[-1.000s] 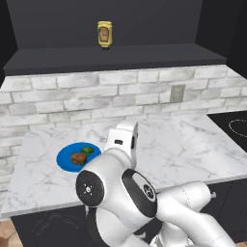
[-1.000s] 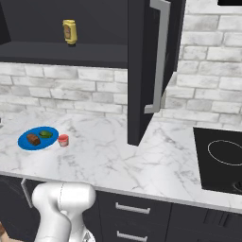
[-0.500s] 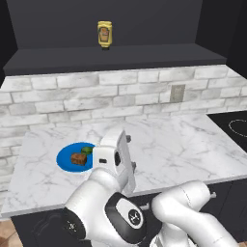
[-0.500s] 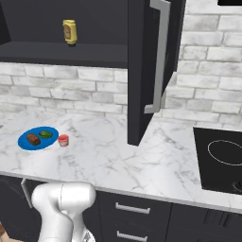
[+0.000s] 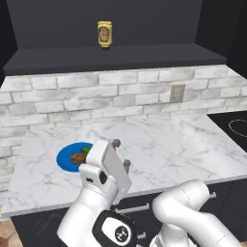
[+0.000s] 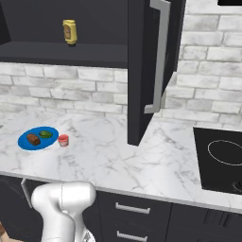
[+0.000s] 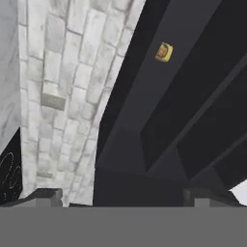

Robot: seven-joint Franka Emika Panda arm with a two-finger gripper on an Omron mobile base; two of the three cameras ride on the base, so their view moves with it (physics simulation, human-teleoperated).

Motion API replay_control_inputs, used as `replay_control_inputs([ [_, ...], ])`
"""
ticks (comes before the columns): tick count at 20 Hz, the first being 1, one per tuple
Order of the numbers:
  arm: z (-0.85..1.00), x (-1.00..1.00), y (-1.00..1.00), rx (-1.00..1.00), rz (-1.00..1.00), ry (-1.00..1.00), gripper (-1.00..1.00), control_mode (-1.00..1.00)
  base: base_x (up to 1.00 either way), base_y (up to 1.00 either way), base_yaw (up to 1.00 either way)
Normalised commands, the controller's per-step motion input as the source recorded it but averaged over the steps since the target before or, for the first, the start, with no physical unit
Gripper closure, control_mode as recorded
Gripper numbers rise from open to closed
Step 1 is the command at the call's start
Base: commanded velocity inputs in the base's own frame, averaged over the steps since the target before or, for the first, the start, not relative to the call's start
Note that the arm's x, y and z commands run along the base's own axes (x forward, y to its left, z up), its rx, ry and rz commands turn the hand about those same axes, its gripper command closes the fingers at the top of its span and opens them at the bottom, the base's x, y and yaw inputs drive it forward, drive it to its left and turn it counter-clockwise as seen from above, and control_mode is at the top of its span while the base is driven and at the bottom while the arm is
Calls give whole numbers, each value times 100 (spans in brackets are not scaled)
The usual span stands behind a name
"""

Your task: Pick the avocado and bread from the counter and place them on the plate. Then pick the jam from the cabinet and place it next to the plate. Lastly close the cabinet door.

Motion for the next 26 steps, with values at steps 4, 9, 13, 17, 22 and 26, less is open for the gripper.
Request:
replay_control_inputs([
  [4, 0, 0, 28, -15, 0, -27, -100, -100, 0, 0, 0],
  [9, 9, 8, 29, -13, 0, -23, -100, -100, 0, 0, 0],
  [13, 13, 19, 30, -12, 0, -16, -100, -100, 0, 0, 0],
  [17, 6, 3, 29, -7, -2, -4, -100, -100, 0, 0, 0],
  [22, 0, 11, 35, -5, -2, 0, -100, -100, 0, 0, 0],
  [26, 0, 4, 33, -8, 0, 0, -100, -100, 0, 0, 0],
])
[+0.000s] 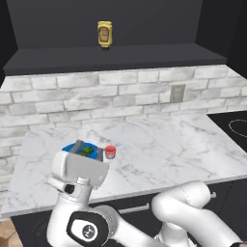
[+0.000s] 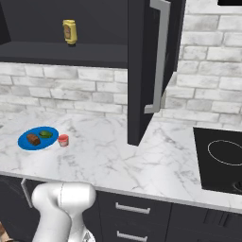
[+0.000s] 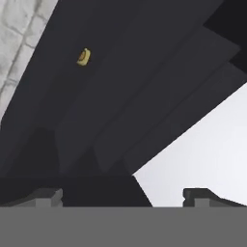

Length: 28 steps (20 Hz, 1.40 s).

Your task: Pick the avocado and bread from the counter and place them on the plate. Then pick the jam from the cabinet and place it next to the plate. Lastly close the cabinet door.

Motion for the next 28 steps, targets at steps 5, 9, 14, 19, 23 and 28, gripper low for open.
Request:
replay_control_inputs([
  [5, 0, 1, 29, -11, 0, -9, -100, -100, 0, 0, 0],
  [9, 1, 0, 22, -9, -1, -13, -100, -100, 0, 0, 0],
  [14, 7, 0, 25, -8, -2, -13, -100, -100, 0, 0, 0],
  [19, 13, 0, 23, -6, -3, -13, -100, -100, 0, 0, 0],
  [23, 10, 0, 21, -6, -4, -9, -100, -100, 0, 0, 0],
  [28, 1, 0, 19, 0, -7, 0, -100, -100, 0, 0, 0],
])
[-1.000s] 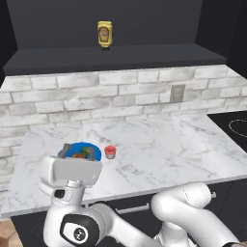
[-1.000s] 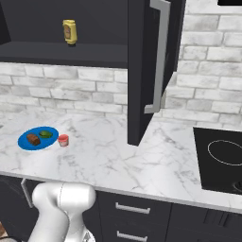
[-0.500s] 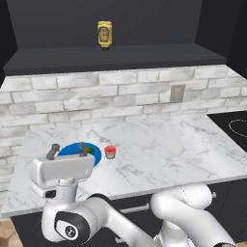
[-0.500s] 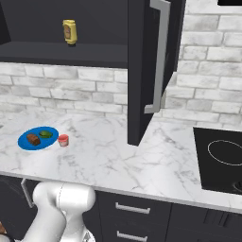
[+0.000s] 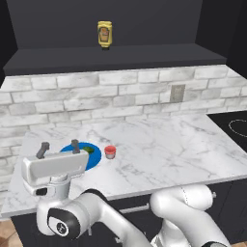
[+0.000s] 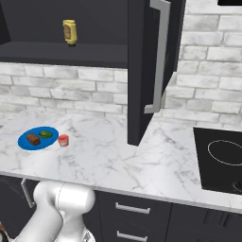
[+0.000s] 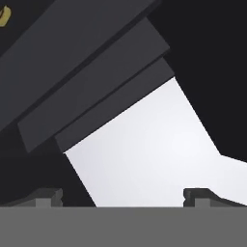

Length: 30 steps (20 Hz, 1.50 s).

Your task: Pick the avocado and bread from the counter and place them on the plate. Then pick the jam from the cabinet and place it next to the plate. Lastly close the cabinet door.

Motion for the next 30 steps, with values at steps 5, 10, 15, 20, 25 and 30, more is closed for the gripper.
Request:
replay_control_inputs([
  [5, 0, 0, 16, 0, -8, 0, -100, -100, 0, 0, 0],
  [10, 0, 0, 20, 0, -8, 0, -100, -100, 0, 0, 0],
  [15, 1, 0, 24, 0, -9, 0, -100, -100, 0, 0, 0],
  [20, 6, 0, 22, -1, -8, 0, -100, -100, 0, 0, 0],
  [25, 8, 0, 22, -2, -7, 0, -100, -100, 0, 0, 0],
  [30, 6, 0, 21, -3, -7, 0, -100, -100, 0, 0, 0],
])
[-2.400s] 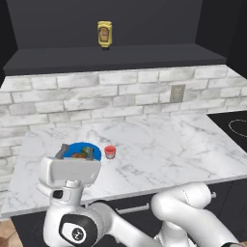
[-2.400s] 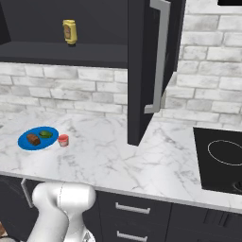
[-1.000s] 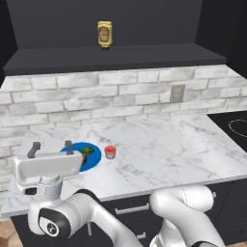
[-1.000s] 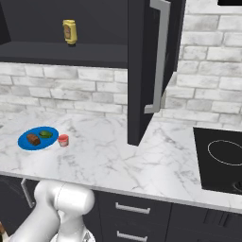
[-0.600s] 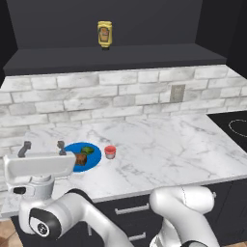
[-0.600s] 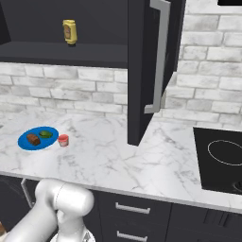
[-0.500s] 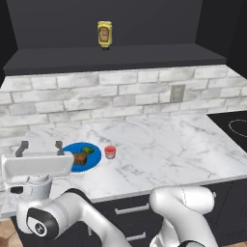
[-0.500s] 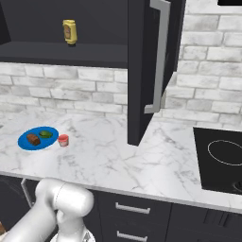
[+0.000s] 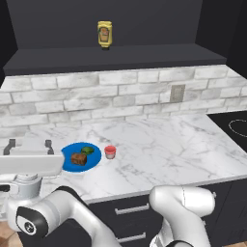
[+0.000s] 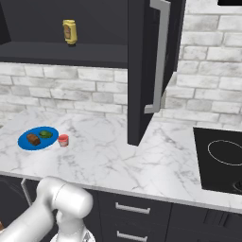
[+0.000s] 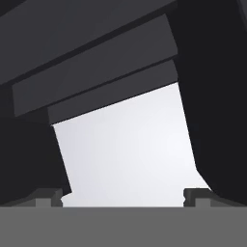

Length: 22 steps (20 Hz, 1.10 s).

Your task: Pick the avocado and bread from the counter and place them on the plate. Then pick the jam from the cabinet and place it next to the plate. Lastly close the cabinet door.

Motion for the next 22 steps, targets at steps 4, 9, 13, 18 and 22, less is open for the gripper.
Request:
replay_control_inputs([
  [4, 4, 0, 19, -2, -6, 0, -100, -100, 0, 0, 0],
  [9, 3, 0, 16, -1, -5, 0, -100, -100, 0, 0, 0],
  [13, 3, 0, 20, -2, -5, 0, -100, -100, 0, 0, 0],
  [18, 0, 8, 23, -3, -5, 2, -100, -100, 0, 0, 0],
  [22, 0, 16, 26, -3, -5, 6, -100, -100, 0, 0, 0],
])
